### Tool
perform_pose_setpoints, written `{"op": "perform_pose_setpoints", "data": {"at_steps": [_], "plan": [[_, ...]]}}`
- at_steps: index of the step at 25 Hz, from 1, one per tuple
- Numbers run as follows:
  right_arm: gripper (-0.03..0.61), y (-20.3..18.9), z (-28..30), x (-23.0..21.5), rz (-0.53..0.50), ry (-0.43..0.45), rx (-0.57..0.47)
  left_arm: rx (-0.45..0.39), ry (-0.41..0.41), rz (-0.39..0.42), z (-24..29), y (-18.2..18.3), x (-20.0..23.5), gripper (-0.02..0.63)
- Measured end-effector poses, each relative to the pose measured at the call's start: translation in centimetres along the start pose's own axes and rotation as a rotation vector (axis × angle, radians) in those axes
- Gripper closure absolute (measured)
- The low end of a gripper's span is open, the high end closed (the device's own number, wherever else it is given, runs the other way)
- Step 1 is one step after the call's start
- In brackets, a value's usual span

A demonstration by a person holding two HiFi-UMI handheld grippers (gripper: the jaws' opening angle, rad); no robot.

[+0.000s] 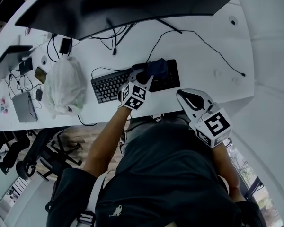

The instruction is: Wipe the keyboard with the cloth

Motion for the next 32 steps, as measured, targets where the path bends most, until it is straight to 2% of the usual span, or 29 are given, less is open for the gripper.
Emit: {"op": "perform_pose_setpoints", "data": {"at_steps": [2, 4, 6, 8, 10, 15, 21, 24, 28, 32], "plan": [[0.569, 0.1, 0.6, 0.4, -0.01, 0.016, 0.008, 0.002, 0.049, -0.009, -0.3, 0.6, 2.9, 0.54], [0.569, 0.3, 1.1, 0.6, -0.016, 0.026, 0.013, 0.014, 0.041, -0.055, -0.3, 0.3, 4.2, 0.54], [0.569, 0.3, 1.3, 0.5, -0.01, 0.026, 0.02, -0.007, 0.035, -0.1, -0.2, -0.4, 3.7, 0.54], [0.569, 0.3, 1.4, 0.2, -0.003, 0.019, 0.024, -0.016, 0.041, -0.111, -0.2, -1.1, 2.3, 0.54], [0.569, 0.3, 1.5, -0.2, 0.003, 0.01, 0.029, -0.003, 0.014, -0.124, -0.3, -1.6, 0.7, 0.54], [0.569, 0.8, 2.4, -0.5, 0.001, 0.02, 0.053, 0.036, -0.051, -0.085, -1.2, -1.5, -0.4, 0.54], [0.569, 0.9, 3.4, -0.8, 0.006, 0.027, 0.073, 0.043, -0.027, -0.024, -1.2, -1.2, 0.6, 0.54], [0.569, 1.0, 3.6, -0.7, 0.001, 0.031, 0.073, 0.042, -0.033, -0.061, -0.6, -1.6, 1.1, 0.54], [0.569, 1.1, 3.2, -0.7, 0.004, 0.026, 0.07, 0.041, -0.066, -0.094, -0.9, -2.3, -1.6, 0.54], [0.569, 0.8, 2.7, -0.9, 0.009, 0.02, 0.066, 0.079, -0.132, -0.001, -0.9, -2.4, -4.2, 0.54]]}}
Point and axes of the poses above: the fingertips, and each gripper's own axes: z forward along the fingers, x to its left, y out of its top, the point moved 9 cm from there along -z, backward along the fingers, and after that the axes turned 6 degrees about -y, right-handed, at the moved point
